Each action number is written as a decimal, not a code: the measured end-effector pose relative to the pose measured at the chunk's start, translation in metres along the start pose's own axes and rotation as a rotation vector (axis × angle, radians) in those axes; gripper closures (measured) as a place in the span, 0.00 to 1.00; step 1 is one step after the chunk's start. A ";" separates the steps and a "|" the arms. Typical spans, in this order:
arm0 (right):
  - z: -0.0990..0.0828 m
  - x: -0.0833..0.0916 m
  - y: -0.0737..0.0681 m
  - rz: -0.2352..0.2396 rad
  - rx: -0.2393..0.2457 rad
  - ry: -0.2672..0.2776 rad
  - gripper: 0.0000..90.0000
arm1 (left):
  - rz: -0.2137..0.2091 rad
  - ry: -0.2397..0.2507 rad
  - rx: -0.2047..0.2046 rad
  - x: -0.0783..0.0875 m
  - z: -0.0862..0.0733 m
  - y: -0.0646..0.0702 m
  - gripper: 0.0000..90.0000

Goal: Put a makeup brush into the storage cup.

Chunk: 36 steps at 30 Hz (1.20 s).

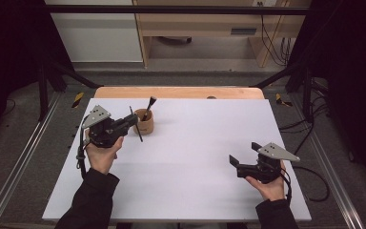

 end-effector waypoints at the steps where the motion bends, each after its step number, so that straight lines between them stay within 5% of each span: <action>1: 0.000 0.000 0.000 0.000 0.002 0.000 0.06 | 0.002 -0.001 0.000 -0.001 0.001 -0.001 0.94; 36: 0.001 0.000 -0.001 -0.001 0.001 0.003 0.05 | 0.046 -0.019 -0.010 -0.031 0.020 -0.027 0.94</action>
Point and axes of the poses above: each handheld gripper's, and its own axes: x roughly backward along the jaws, z roughly out of its top, y roughly to its right, the point moved 2 cm from there along -x, roughly forward along the jaws, and after that the axes turned 2 degrees about -y, right-handed, at the moved point
